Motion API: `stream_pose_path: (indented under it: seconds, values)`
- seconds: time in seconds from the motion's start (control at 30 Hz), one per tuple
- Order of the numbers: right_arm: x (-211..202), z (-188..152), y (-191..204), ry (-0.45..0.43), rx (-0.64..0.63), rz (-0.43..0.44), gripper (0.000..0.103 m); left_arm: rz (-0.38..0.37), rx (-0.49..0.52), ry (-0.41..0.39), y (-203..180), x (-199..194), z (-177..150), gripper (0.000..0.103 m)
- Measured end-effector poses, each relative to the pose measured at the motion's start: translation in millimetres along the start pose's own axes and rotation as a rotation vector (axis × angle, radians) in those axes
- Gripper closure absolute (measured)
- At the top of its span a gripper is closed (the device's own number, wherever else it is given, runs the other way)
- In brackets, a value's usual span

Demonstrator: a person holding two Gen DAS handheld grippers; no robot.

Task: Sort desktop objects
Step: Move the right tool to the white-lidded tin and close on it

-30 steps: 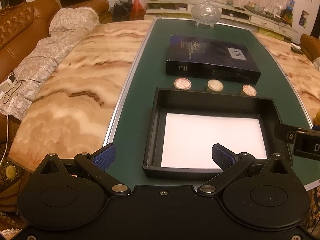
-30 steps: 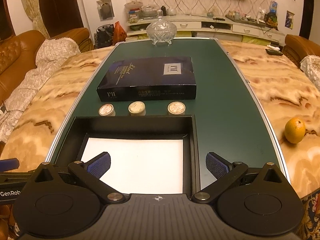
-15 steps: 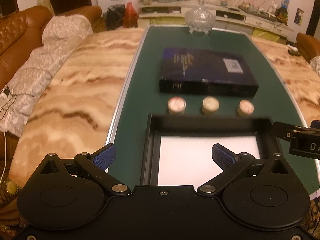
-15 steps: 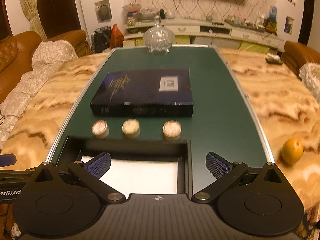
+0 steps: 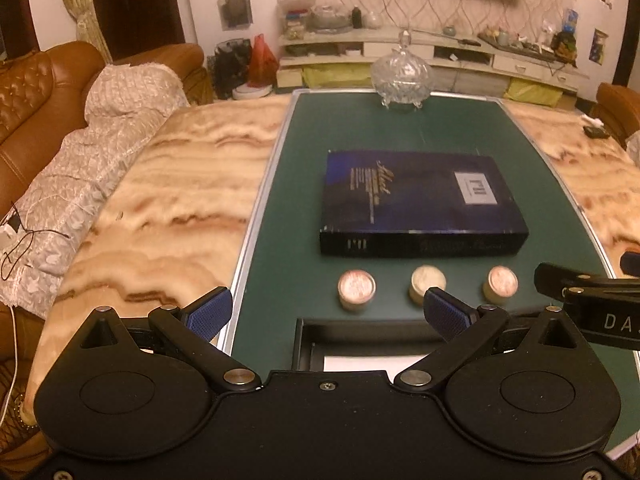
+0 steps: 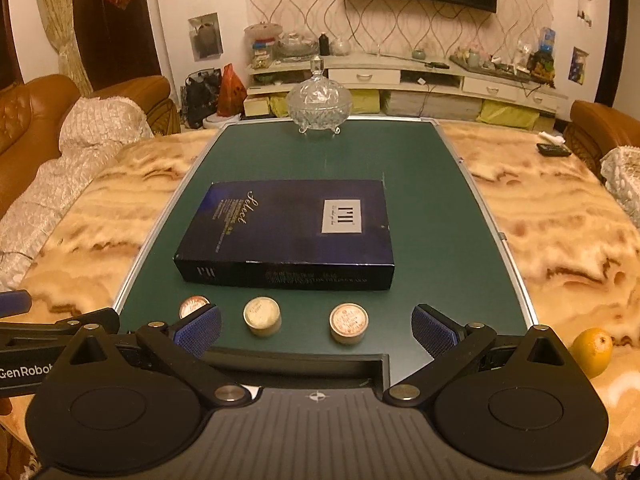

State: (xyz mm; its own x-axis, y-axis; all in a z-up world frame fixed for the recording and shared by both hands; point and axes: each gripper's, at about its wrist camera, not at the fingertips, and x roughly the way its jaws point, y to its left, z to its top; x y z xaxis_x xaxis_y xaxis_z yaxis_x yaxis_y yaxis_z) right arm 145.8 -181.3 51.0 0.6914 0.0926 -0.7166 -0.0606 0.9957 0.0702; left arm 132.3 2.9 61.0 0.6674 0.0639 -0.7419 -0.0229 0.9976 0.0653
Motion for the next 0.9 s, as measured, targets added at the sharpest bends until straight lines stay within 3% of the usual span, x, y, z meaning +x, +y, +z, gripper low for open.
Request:
stream_pose_path:
  seconds: [0.47, 0.9]
  values:
    - [19, 6, -1, 0.021, -0.007, -0.006, 0.0, -0.005, 0.011, 0.018, -2, 20, 10, 0.0]
    - [49, 16, -26, 0.088, 0.046, -0.019, 0.0, -0.004, 0.041, 0.118, -4, 61, 17, 0.0]
